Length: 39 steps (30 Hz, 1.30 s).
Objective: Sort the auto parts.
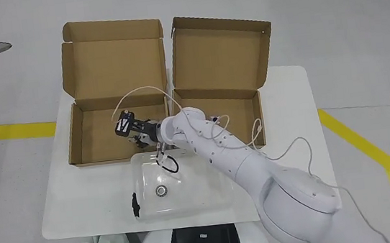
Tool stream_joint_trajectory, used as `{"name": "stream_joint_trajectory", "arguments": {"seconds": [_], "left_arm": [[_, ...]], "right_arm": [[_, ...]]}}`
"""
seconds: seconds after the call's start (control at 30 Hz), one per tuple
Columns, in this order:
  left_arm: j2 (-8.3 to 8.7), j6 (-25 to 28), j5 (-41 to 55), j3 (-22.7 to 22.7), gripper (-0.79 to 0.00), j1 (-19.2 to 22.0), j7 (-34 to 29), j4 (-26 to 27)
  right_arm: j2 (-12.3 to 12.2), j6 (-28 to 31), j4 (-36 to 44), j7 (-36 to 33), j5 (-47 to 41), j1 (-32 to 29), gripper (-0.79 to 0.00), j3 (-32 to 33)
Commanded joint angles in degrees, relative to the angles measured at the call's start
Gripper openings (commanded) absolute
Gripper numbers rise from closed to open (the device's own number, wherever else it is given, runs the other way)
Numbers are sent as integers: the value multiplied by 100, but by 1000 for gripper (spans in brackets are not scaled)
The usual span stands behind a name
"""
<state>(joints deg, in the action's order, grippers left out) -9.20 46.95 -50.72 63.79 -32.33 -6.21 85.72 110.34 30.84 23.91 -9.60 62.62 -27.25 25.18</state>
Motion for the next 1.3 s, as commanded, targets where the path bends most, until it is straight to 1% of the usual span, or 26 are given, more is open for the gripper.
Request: {"name": "stream_joint_trajectory", "arguments": {"seconds": [0.0, 0.17, 0.33, 0.5, 0.63, 0.8, 0.83, 1.03, 1.07, 1.13, 1.27], "left_arm": [[0, 0, 0, 0, 0, 0, 0, 0], [0, 0, 0, 0, 0, 0, 0, 0], [0, 0, 0, 0, 0, 0, 0, 0], [0, 0, 0, 0, 0, 0, 0, 0], [0, 0, 0, 0, 0, 0, 0, 0], [0, 0, 0, 0, 0, 0, 0, 0], [0, 0, 0, 0, 0, 0, 0, 0], [0, 0, 0, 0, 0, 0, 0, 0], [0, 0, 0, 0, 0, 0, 0, 0], [0, 0, 0, 0, 0, 0, 0, 0], [0, 0, 0, 0, 0, 0, 0, 0]], "right_arm": [[18, -12, -21, 80, 45, 19, -453, 4], [28, 12, 159, 386, 302, 28, -459, -30], [-47, -20, 541, 612, 609, -32, -462, -26], [-227, -105, 1228, 649, 935, -197, -465, 64], [-464, -116, 2047, 537, 1203, -485, -459, 231], [-839, 17, 3230, 158, 1552, -1053, -456, 549], [-961, 85, 3599, 34, 1645, -1257, -456, 682], [-1507, 608, 5279, -630, 2027, -2358, -459, 1398], [-1562, 664, 5456, -704, 2065, -2495, -462, 1480], [-1739, 929, 6015, -897, 2151, -2974, -462, 1743], [-1965, 1228, 6749, -1189, 2414, -3667, -462, 2012]]}}
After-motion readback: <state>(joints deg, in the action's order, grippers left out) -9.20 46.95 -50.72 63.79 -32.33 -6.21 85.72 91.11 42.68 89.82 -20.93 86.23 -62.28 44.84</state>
